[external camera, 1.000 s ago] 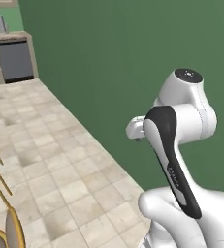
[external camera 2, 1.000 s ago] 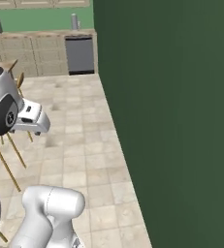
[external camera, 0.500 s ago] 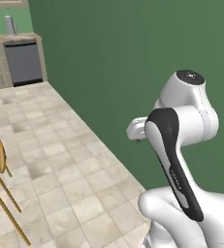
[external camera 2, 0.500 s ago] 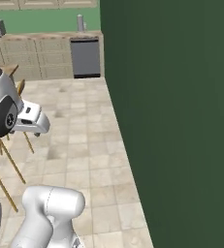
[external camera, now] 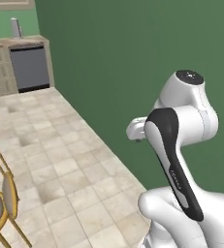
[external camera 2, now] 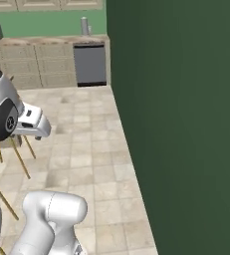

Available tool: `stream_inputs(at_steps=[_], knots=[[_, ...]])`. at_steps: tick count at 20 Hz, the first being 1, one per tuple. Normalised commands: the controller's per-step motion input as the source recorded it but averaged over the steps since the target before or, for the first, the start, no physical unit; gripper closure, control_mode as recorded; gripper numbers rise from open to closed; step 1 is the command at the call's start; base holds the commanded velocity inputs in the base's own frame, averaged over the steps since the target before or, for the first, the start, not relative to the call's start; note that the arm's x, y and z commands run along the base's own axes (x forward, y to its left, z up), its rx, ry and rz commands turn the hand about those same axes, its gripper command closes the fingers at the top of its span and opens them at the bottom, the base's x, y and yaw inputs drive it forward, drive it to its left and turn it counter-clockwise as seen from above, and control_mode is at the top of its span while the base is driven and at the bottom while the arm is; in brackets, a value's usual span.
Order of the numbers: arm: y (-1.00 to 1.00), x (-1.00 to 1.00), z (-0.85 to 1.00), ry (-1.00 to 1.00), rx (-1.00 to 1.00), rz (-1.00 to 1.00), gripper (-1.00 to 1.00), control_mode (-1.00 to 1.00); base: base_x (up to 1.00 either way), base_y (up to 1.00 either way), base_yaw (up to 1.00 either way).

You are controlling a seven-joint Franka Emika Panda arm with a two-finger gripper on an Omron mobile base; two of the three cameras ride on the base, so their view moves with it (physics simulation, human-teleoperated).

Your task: There is a tray on the dining counter. Grab the cup, mug, and pitcher and place them on the tray. The pitcher may be placed next to the tray if it cannot fit the tray.

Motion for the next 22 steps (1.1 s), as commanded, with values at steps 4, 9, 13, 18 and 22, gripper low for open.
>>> stream_inputs(at_steps=[4, 9, 13, 18, 22], knots=[[0.00, 0.00, 0.00, 0.00, 0.00, 0.00, -1.00, 1.00, 1.00, 0.38, 0.01], [0.00, 0.00, 0.00, 0.00, 0.00, 0.00, -1.00, 1.00, 1.00, 0.46, 0.01], [0.00, 0.00, 0.00, 0.00, 0.00, 0.00, -1.00, 1.00, 1.00, 0.57, 0.00], [0.00, 0.00, 0.00, 0.00, 0.00, 0.00, -1.00, 1.00, 1.00, 0.65, 0.01], [0.00, 0.00, 0.00, 0.00, 0.00, 0.00, -1.00, 1.00, 1.00, 0.66, 0.02]])
